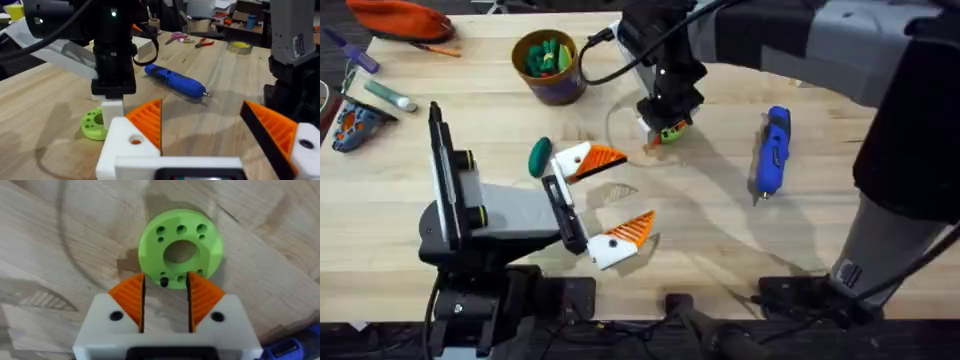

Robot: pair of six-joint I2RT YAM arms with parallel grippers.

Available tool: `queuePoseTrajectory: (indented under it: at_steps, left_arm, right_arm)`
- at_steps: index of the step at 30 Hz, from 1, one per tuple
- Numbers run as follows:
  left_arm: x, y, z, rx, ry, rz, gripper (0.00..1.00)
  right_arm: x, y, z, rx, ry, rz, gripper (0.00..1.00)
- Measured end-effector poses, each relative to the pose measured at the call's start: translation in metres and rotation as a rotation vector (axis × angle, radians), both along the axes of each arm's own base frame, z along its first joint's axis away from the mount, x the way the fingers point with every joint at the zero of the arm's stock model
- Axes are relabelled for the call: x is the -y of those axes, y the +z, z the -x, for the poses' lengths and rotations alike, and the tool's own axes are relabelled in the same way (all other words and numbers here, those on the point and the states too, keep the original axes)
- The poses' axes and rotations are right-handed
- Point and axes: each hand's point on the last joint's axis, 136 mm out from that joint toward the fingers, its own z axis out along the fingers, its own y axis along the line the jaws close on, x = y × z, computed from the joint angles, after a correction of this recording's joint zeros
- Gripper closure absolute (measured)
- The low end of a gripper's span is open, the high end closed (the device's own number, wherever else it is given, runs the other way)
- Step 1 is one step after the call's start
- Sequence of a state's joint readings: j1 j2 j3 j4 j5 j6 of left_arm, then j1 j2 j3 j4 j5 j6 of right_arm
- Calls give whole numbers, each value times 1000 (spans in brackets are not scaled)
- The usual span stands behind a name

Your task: Pick up the gripper from the table and insert it into the empty holder that is missing its gripper. Then pick up a screw, insert it into the mounting hole, and use the screwdriver to tighten it. Finally, clean up the table by picking up the vegetable and placing it into the bucket.

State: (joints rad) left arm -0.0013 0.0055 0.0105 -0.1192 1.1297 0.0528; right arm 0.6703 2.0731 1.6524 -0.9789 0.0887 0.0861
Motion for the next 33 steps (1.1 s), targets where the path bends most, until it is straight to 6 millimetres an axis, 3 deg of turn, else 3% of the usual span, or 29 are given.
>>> queuePoseTrajectory:
  at_steps: [15,33]
  left_arm:
    - [0,0,0,0,0,0,15]
    - [0,0,0,0,0,0,15]
  right_arm:
    - [-6,1,1,2,9,-16,769]
    - [-5,1,4,-9,10,-11,793]
